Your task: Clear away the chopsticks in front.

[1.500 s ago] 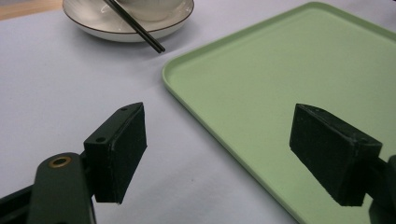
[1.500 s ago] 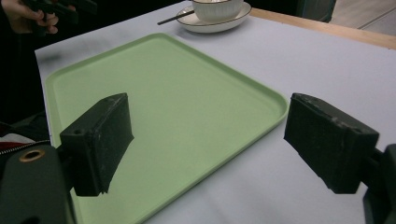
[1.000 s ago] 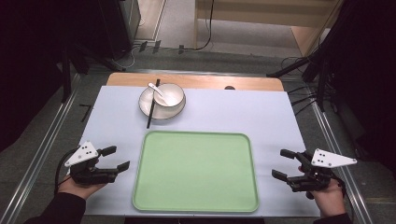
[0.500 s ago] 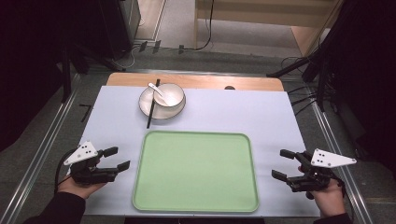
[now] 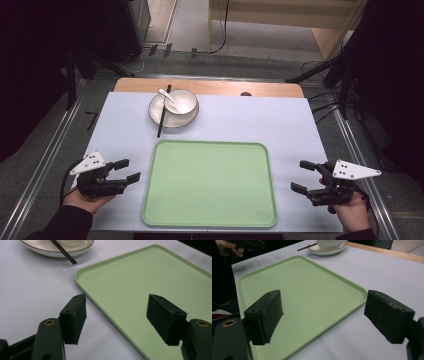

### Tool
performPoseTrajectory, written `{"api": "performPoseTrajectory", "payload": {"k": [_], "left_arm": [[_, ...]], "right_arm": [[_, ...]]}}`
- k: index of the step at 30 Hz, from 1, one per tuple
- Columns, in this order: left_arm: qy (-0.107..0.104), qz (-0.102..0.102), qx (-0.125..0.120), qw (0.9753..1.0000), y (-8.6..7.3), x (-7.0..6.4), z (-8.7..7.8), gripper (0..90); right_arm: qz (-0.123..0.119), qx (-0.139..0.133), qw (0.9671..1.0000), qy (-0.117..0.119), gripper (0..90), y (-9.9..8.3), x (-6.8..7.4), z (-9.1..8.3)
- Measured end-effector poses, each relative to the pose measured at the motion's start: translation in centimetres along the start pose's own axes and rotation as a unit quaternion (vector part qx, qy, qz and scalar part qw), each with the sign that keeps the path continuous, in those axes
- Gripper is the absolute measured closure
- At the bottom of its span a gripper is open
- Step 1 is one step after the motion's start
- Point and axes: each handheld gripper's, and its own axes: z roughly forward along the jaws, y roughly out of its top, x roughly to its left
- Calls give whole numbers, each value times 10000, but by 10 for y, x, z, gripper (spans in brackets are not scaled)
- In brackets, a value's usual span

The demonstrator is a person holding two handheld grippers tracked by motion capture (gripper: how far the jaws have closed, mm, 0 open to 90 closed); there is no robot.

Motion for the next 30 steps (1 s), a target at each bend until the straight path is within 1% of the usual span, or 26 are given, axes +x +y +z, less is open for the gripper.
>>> {"api": "performPoseTrajectory", "payload": {"k": [1,3,5,6,7,8,9,11,12,13,15,16,17,19,20,23,24,27,30], "left_arm": [[34,-19,83,10000,1,0,2,309],[22,-41,103,9999,1,0,2,323],[25,-120,131,9998,2,1,3,333],[32,-352,283,9990,4,1,4,383],[49,-501,361,9981,6,1,5,391],[49,-501,361,9981,6,1,5,389],[-2,-716,409,9966,8,1,9,383],[25,-732,396,9965,9,0,10,373],[43,-770,400,9962,11,-1,11,372],[2,-817,453,9956,13,0,13,373],[33,-761,471,9960,17,0,17,377],[62,-752,497,9959,21,2,21,373],[62,-752,497,9959,21,2,21,362],[183,-838,581,9946,26,5,25,362],[249,-911,633,9935,28,7,27,372],[150,-1055,689,9919,32,13,31,374],[206,-1066,747,9913,36,16,35,362],[224,-1095,786,9906,40,19,38,361],[177,-1043,831,9909,50,22,43,361]], "right_arm": [[3,8,10000,-7,156,0,0,0],[1,10,10000,-7,156,0,0,0],[3,11,10000,-7,156,0,0,0],[2,16,10000,-18,156,0,0,0],[-1,20,10000,-23,156,0,0,0],[-1,20,10000,-23,156,0,0,0],[17,40,10000,-39,156,-1,-1,1],[20,46,10000,-39,156,-1,-1,1],[29,55,10000,-50,156,-1,-1,1],[35,58,10000,-52,156,-1,-2,1],[42,62,10000,-50,156,-1,-2,2],[36,65,10000,-48,156,-1,-2,2],[36,65,10000,-48,156,-1,-2,2],[33,63,10000,-49,156,-1,-1,1],[30,60,10000,-51,156,-1,-1,1],[35,36,10000,-53,156,-1,-1,0],[41,29,10000,-63,156,-2,-1,0],[64,16,10000,-67,156,-2,-1,-1],[103,8,9999,-60,156,-2,-1,0]]}}
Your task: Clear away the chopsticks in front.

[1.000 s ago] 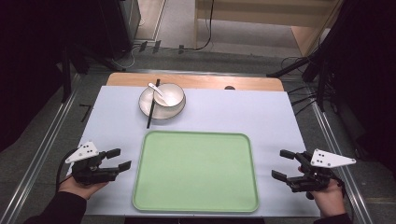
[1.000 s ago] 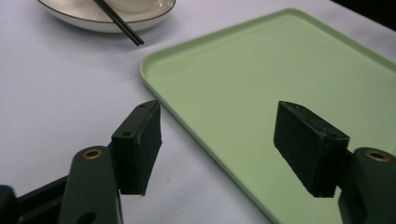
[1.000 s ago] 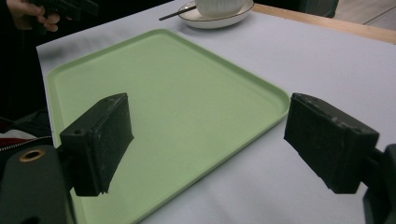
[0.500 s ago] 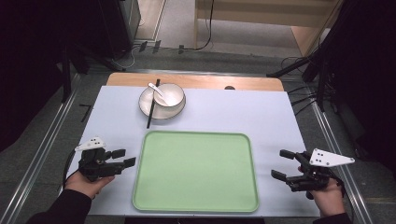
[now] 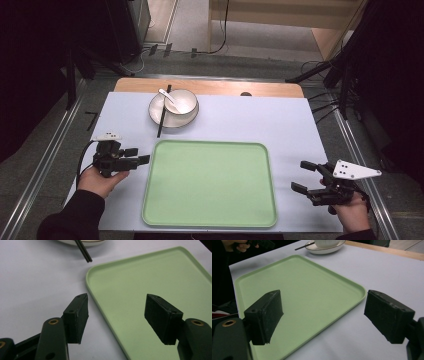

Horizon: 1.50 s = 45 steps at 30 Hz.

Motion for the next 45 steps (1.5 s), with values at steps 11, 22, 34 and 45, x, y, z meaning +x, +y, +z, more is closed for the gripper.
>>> {"api": "performPoseTrajectory", "payload": {"k": [11,22,34,45], "left_arm": [[142,-171,144,9996,43,7,16,355],[484,-76,43,9988,88,12,38,321],[891,-17,267,9957,115,29,65,331],[1249,-63,630,9901,127,42,94,468]], "right_arm": [[-25,32,10000,24,156,0,1,1],[-60,45,10000,14,156,-1,1,0],[-79,50,9999,45,156,0,2,0],[-50,38,9999,93,158,0,1,0]]}}
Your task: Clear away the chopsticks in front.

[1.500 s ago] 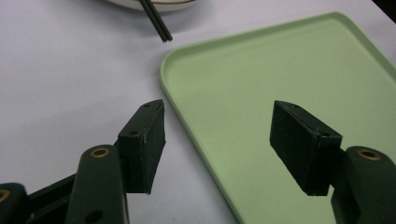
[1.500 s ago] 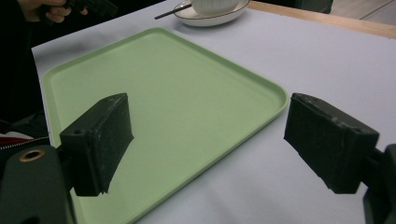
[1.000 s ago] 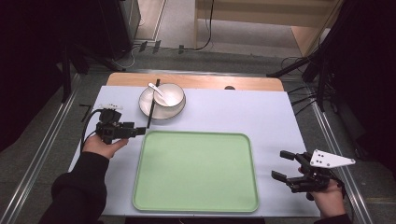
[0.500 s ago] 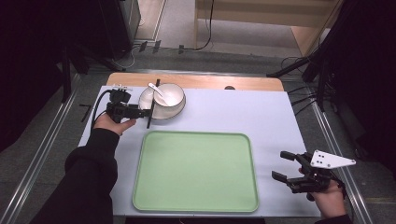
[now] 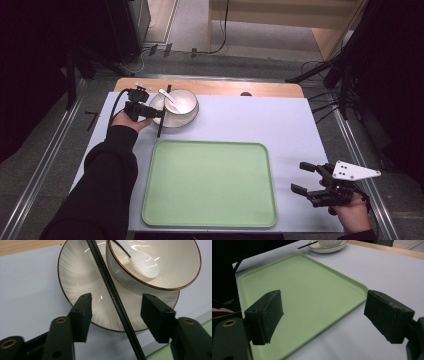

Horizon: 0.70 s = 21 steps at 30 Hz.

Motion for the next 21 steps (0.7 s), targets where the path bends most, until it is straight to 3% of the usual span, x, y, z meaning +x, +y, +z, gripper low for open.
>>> {"api": "performPoseTrajectory", "payload": {"k": [4,6,14,19,21], "left_arm": [[-29,-180,56,9998,0,4,8,510],[67,-115,168,9998,-1,4,13,530],[123,-99,310,9994,-2,3,22,573],[232,-73,322,9992,-2,-2,29,665],[254,-166,312,9991,-2,-3,33,721]], "right_arm": [[-12,-1,10000,31,162,0,0,0],[-36,17,10000,42,163,-1,-1,0],[-31,5,10000,58,163,0,-2,0],[-34,7,10000,72,163,0,-1,1],[-30,2,10000,75,163,0,-1,0]]}}
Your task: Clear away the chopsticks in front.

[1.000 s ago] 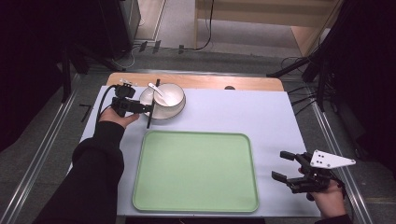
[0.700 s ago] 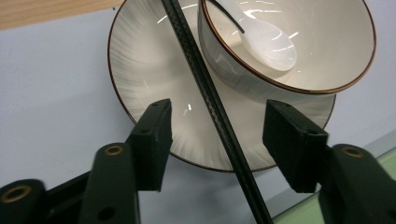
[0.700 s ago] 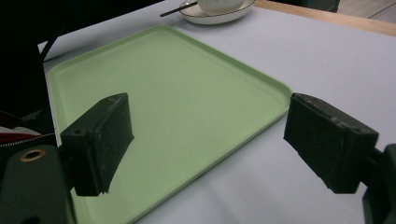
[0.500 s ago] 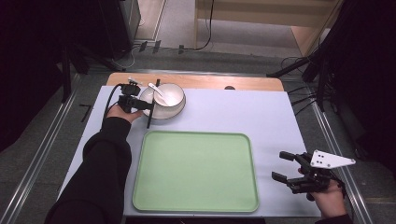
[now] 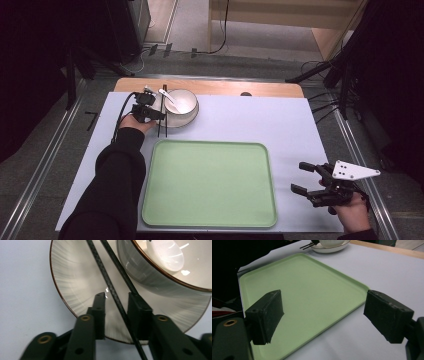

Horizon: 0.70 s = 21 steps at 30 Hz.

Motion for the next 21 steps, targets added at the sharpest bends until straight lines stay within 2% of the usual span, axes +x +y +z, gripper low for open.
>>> {"api": "performPoseTrajectory", "payload": {"k": [1,2,7,10,14,21], "left_arm": [[14,-187,-12,9998,1,0,3,750],[14,-187,-12,9998,1,0,3,758],[55,-701,-104,9975,3,0,6,812],[40,-788,-88,9968,4,1,6,829],[23,-1029,-60,9947,4,2,6,849],[-52,-1113,7,9938,4,6,5,860]], "right_arm": [[-9,0,10000,-3,163,0,0,0],[-9,0,10000,-3,163,0,0,0],[-8,-12,10000,-8,163,0,0,-1],[-2,-12,10000,-7,162,0,0,-1],[-2,-8,10000,-9,163,0,0,-1],[-11,0,10000,-2,163,0,1,-1]]}}
